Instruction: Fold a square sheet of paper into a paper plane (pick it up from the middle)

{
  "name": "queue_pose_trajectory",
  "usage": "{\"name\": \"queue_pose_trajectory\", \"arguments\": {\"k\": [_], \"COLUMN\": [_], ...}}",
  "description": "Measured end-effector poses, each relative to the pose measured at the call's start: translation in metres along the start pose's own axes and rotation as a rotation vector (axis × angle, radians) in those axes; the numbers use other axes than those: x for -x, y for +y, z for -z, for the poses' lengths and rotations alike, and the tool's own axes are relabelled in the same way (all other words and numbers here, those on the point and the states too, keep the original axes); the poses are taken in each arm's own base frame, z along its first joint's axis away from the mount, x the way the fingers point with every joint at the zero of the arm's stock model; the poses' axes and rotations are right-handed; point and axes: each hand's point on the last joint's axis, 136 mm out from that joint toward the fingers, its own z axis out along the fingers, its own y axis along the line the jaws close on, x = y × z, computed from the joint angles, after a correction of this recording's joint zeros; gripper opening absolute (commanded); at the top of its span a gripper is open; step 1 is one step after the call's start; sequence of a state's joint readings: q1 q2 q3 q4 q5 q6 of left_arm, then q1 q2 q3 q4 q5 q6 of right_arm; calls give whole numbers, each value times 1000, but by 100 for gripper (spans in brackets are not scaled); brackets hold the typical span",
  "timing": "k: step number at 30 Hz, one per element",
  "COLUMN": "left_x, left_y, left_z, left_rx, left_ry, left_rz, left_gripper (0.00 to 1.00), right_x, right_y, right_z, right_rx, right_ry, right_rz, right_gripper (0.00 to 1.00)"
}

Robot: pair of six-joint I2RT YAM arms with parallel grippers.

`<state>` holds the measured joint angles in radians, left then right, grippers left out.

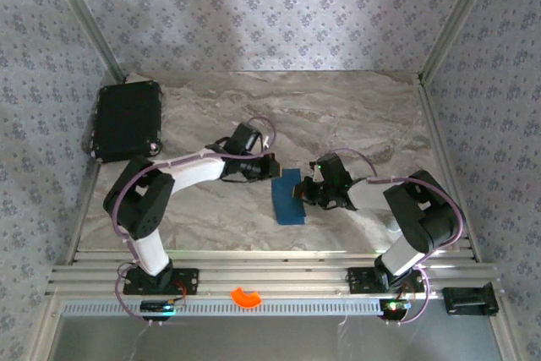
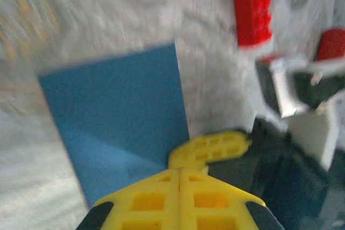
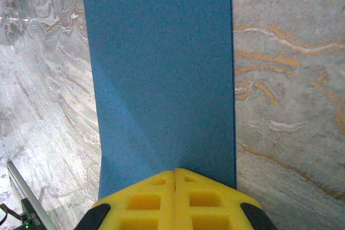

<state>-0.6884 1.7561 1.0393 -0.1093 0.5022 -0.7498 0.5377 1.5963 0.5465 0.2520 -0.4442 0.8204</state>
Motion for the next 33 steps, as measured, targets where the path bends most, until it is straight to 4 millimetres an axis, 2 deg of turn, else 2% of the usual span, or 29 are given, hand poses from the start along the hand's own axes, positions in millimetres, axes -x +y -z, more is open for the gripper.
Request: {"name": "queue_pose_trajectory", "arguments": {"k": [2, 7, 13, 19, 26, 30, 33], "left_x": [-16, -30, -55, -55, -61, -61, -56], "left_y": [0, 9, 43, 49, 63, 56, 34], "left_z": [-6, -15, -30, -27, -7, 4, 3], "left_rx": [-4, -10, 45, 9, 47, 69, 40], "left_ry": [45, 93, 161, 139, 115, 98, 85], "left_rz": [1, 13, 52, 6, 20, 35, 30], "left_gripper": [3, 3, 2, 2, 3, 4, 4], "right_x": [0, 0, 0, -1, -6, -6, -6], "right_y": [0, 0, 1, 1, 4, 3, 4], "right_z": [0, 0, 0, -1, -3, -3, -3], "right_rx": [0, 1, 1, 1, 11, 11, 11], "right_ry": [-1, -4, -6, -7, -3, -3, -3], "right_rz": [-3, 1, 4, 6, 14, 11, 7], "right_gripper": [1, 1, 1, 1, 1, 1, 1]}}
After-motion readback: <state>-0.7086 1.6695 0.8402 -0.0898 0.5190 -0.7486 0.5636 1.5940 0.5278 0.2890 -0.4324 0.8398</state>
